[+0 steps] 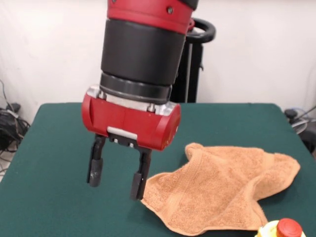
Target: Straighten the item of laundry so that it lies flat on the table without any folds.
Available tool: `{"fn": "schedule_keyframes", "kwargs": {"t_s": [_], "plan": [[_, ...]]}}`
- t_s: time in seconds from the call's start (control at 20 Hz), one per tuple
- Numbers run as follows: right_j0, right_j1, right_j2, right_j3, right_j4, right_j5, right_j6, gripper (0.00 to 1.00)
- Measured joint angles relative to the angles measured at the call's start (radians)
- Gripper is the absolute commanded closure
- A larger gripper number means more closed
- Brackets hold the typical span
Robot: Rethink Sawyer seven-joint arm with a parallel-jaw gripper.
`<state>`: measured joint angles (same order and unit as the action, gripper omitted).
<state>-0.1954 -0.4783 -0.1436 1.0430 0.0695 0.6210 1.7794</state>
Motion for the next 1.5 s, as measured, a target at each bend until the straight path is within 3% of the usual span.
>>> {"fn": "schedule_keyframes", "kwargs": {"t_s": [0.75, 1.5], "plan": [[0.0, -0.025, 0.0, -0.015, -0.001, 0.025, 0.0, 0.0], [0.0, -0.026, 0.0, -0.015, 0.017, 0.231, 0.0, 0.0]]}}
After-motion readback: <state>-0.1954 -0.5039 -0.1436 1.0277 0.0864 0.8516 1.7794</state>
